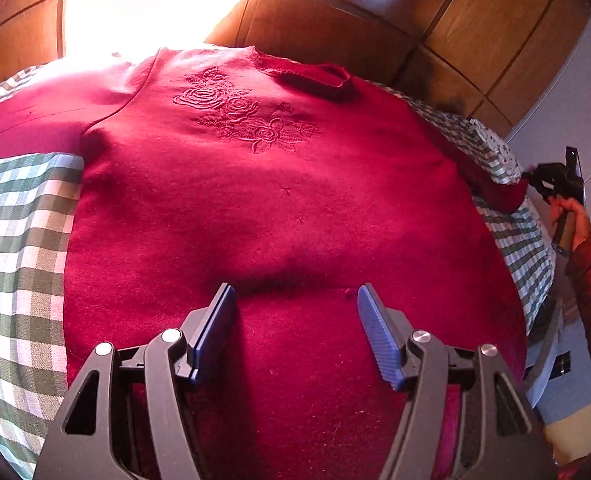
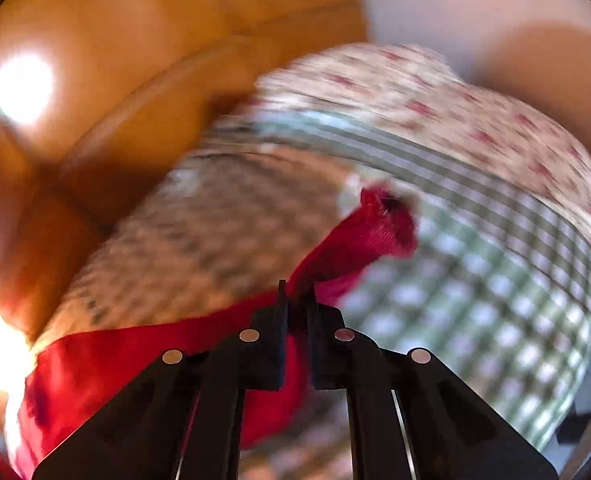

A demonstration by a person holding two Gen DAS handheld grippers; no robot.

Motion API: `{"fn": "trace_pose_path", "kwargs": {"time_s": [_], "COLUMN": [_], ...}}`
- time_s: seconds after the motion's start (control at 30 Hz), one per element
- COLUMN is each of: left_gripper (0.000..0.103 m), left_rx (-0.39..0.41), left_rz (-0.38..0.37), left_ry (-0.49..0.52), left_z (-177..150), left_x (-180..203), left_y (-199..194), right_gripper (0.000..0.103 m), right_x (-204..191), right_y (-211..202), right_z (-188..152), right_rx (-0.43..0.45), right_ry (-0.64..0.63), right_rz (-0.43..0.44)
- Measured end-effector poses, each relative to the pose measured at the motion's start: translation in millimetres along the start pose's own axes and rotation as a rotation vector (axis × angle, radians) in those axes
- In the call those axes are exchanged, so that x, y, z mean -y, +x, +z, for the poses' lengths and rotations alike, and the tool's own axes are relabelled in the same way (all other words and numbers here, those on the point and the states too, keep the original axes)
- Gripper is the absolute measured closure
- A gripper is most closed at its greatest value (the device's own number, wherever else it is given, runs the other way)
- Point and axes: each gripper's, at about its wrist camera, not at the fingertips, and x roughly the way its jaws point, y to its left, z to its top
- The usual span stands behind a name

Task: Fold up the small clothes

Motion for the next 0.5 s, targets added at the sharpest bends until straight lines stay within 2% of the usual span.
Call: {"fn": "trace_pose_path", "kwargs": {"time_s": [0.17,0.27,0.33,0.4,0.43,0.5], "left_gripper": [0.040,0.040,0.040,0.040,0.040,0.040], "left_rx": [0.028,0.051,0.062,0.070,0.074,0.084], "left_rz": [-0.028,-0.045,-0.060,-0.071,-0.075,-0.085], "left_ry": [-0.038,-0.077,-0.103,-0.123,-0.130,-0.146], "left_z": [7.3,11.2,13.7,16.6,18.2,22.0], "left_x": [-8.6,-16.6,-22.0,-27.2,-29.4,-34.8], "left_y": [-8.2,-13.9,-17.0,-19.6,-20.7,-22.0], "right_gripper": [0.097,0.097,0.097,0.097,0.097,0.086], "right_x": [-114.5,-192.4,-249.1,-288.6,-314.4,-338.3], "right_y": [-32.4,-49.1,-58.7,-63.6,-65.1,-64.4], "right_z": [-11.8,-37.3,-67.3,-93.9,-113.0,-133.2], "right_rx": [0.025,0.010,-0.026,-0.064,-0.104,-0.161], "right_ry": [-0.182,-0.312,-0.419,-0.494,-0.546,-0.611], "right_rz": [0.291,0.448,0.555,0.623,0.674,0.720]}}
